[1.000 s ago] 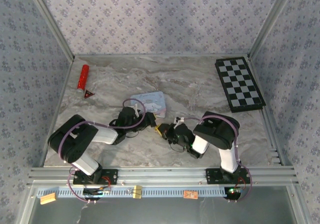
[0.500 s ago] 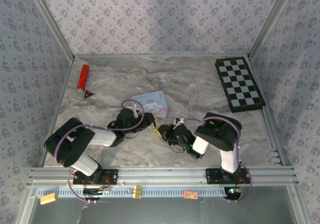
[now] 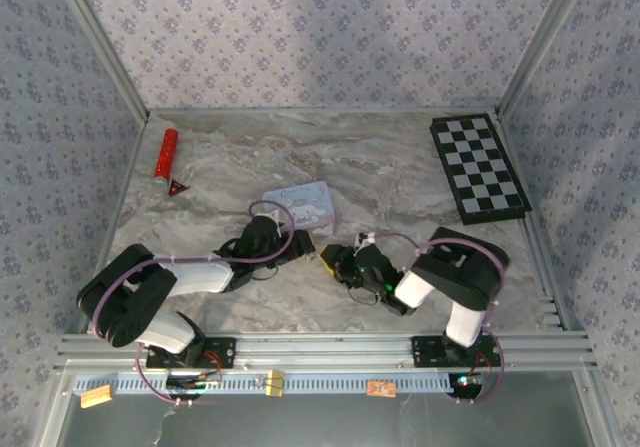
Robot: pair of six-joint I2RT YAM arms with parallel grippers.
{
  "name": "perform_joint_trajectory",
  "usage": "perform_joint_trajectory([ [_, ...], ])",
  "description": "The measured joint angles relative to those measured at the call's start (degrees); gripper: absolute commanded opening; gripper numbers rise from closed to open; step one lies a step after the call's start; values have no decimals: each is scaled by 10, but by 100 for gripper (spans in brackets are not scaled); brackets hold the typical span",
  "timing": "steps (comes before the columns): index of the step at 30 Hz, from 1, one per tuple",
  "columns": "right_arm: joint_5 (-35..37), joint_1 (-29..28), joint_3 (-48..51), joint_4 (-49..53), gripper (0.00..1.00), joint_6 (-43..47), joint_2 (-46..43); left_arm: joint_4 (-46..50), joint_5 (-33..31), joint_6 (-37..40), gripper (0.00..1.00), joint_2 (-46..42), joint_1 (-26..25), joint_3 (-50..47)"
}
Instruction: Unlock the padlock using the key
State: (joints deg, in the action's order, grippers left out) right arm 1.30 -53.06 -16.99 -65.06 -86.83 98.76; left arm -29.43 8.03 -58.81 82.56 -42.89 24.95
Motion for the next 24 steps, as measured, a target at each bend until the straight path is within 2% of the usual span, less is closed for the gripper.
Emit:
perform_joint_trajectory([
  [3, 2, 7, 1, 90, 52, 42, -86, 8, -14, 5, 42, 0, -4, 1],
  [8, 9, 18, -36, 281, 56, 156, -212, 12, -35, 5, 45, 5, -5, 0],
  [11, 9, 30, -54, 343, 56, 213, -250, 9, -43, 6, 44, 8, -7, -4],
  [20, 4, 55, -61, 414, 55, 282, -266, -38, -44, 7, 43, 63, -14, -3],
  [24, -1, 55, -61, 417, 55, 289, -266, -92, -36, 7, 37, 98, -13, 0],
])
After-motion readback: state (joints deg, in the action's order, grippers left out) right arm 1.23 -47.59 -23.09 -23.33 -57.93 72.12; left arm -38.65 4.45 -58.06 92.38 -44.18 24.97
